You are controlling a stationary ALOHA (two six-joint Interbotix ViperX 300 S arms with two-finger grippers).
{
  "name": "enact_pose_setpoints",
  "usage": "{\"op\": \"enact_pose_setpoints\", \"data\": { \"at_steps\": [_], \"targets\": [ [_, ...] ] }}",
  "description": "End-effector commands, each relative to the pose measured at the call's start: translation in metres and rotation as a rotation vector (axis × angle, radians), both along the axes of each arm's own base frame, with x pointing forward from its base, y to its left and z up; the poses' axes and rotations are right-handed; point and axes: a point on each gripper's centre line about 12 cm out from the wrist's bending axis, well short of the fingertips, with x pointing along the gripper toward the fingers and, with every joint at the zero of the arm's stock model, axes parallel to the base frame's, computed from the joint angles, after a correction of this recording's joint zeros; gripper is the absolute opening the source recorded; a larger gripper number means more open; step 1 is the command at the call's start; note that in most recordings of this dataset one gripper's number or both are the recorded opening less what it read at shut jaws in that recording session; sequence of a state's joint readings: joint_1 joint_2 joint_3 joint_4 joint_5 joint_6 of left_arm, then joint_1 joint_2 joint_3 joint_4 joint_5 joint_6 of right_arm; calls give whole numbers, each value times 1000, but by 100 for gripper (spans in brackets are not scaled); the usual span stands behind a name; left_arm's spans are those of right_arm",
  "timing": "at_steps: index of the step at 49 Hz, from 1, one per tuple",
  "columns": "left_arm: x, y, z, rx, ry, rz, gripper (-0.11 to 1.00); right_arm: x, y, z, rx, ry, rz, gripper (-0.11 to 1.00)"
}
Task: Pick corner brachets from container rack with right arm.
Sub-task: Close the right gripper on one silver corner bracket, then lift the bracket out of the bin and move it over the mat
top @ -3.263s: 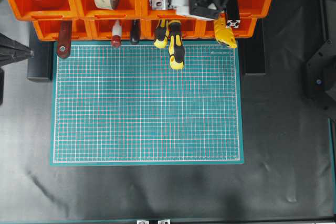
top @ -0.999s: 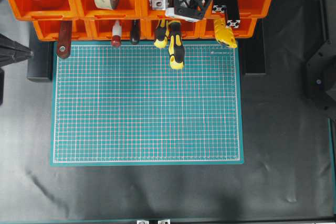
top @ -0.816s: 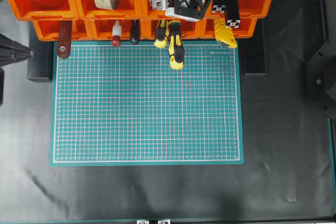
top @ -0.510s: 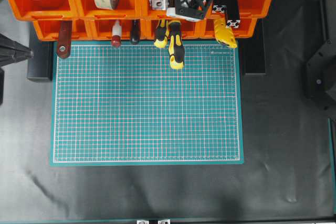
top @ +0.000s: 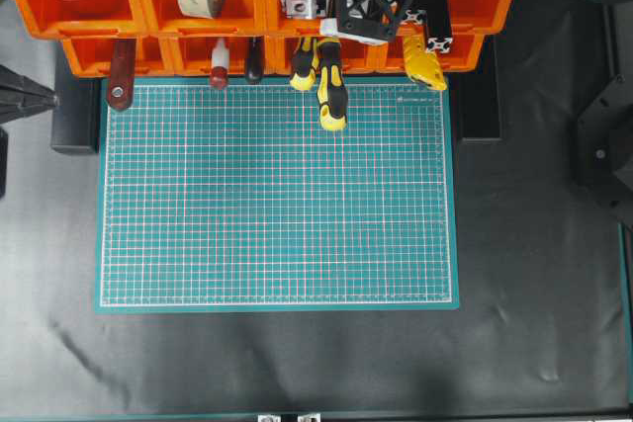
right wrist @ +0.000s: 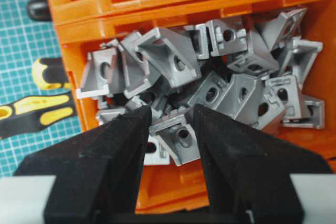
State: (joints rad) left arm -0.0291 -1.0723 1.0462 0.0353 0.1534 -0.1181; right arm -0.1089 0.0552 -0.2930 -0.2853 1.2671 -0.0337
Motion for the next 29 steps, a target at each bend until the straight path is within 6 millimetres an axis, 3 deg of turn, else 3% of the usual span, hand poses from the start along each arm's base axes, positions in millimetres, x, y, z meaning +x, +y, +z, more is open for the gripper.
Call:
{"op": "enact_pose_setpoints", "data": {
  "at_steps": [1,8,15,29],
  "targets": [
    [0,0,12,-1,-32,0,1,-6,6,30,-13,-65,7,28],
    [0,0,13,2,-35,2,1,-8,18,52,-48,-105,27,28],
    [-2,1,16,2,-48,5,1,-13,41,73,-53,-135,73,28],
    [-5,0,19,1,-63,2,1,-39,91,85,-56,-138,173,28]
  ]
}}
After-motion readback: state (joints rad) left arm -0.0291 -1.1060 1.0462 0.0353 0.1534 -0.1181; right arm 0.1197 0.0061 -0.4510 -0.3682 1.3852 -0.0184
